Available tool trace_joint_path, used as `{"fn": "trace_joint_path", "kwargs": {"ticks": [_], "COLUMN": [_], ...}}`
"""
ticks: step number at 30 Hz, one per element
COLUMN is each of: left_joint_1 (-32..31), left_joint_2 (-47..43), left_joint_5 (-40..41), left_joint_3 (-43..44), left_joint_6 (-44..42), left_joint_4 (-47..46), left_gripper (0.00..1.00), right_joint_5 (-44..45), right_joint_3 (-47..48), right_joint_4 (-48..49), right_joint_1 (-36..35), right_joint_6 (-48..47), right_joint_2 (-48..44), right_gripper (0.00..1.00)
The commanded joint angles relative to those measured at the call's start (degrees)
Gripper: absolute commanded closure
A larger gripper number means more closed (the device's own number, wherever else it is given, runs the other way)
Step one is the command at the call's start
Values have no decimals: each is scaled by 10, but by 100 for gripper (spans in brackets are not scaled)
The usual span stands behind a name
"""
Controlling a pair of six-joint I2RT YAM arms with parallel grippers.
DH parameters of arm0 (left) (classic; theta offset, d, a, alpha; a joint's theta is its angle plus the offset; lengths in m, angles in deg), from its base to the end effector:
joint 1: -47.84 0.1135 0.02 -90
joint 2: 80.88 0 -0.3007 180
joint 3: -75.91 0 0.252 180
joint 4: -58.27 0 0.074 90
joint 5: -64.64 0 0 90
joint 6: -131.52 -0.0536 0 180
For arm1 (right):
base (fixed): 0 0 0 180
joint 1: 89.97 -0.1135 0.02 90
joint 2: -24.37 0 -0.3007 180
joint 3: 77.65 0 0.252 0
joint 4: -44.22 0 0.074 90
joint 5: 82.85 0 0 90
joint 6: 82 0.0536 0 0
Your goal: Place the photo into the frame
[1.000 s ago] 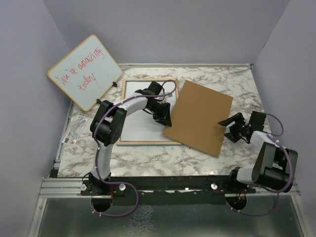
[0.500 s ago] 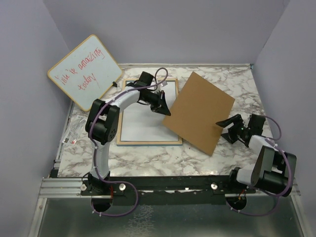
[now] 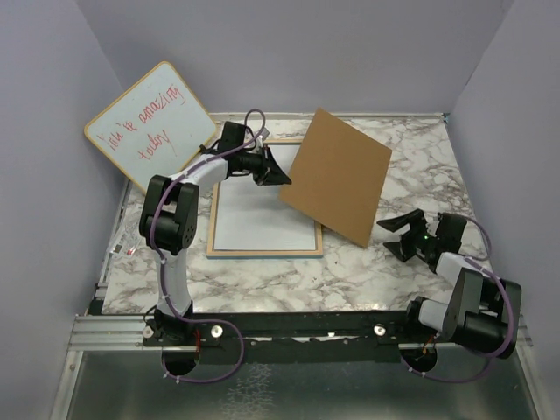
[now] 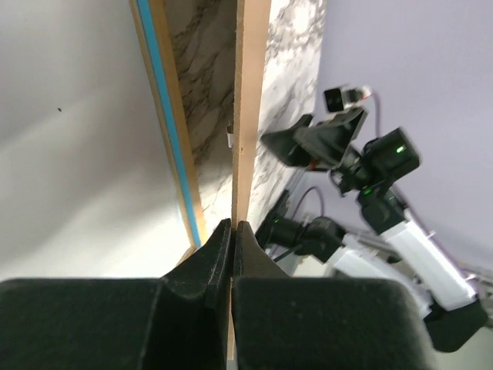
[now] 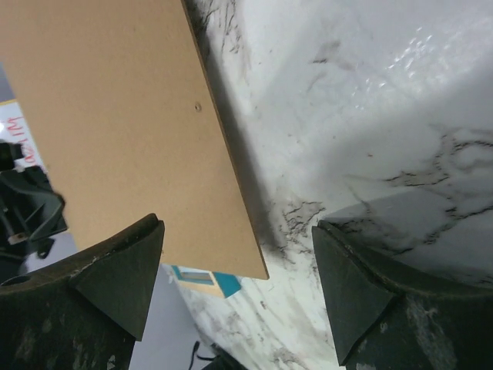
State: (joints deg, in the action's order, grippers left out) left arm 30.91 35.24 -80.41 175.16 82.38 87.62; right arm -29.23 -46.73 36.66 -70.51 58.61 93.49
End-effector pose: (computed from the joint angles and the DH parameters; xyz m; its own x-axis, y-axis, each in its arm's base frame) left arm 0.4330 -0.1777 0.2348 -0.9865 -0.0915 -0.1361 0.0846 0.4271 -0.9002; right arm 0.1922 -0.0342 0.1547 -0.5229 0.8447 -0.1143 0.4447 0.3848 0.8089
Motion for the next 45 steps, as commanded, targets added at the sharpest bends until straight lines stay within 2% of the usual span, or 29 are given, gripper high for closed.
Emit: {"fn": "trace_joint_path", "kwargs": {"ticks": [1,5,11,18,23,28,33,39,45], "left_joint_1": [7,8,8,8,9,11,14,17,17], "left_joint_2": [-38,-41,-43,-48,-49,-52,-52,-56,-57], "left_joint_5": [-26,-34,-37,-42,-45,-50,-52,-53,-58], "left_joint_3": [-38,-51,-57,-64,-70,-72,-66,-69,-62], "left_joint_6": [184,241,247,246,247,244,220,210,203], "left_joint_4": [-177,-229,-236,-243,-247,-246,-222,-219,-220], "left_gripper": [100,100,100,100,100,100,100,100,100], "right_joint_5": [-54,-80,-114,-161,-145,-138,-138,-165,-182], "right_joint_3": [-38,-60,-55,-9,19,94,159,228,238], "right_joint_4": [93,187,351,620,782,753,690,672,643], "right_joint_1": [-2,-2,-3,-10,-17,-27,-30,-31,-36], "right_joint_6": [49,97,170,297,378,357,319,320,295], "right_joint_2": [21,38,100,240,339,399,420,475,474], "right_gripper": [17,16,17,23,23,24,31,55,73]}}
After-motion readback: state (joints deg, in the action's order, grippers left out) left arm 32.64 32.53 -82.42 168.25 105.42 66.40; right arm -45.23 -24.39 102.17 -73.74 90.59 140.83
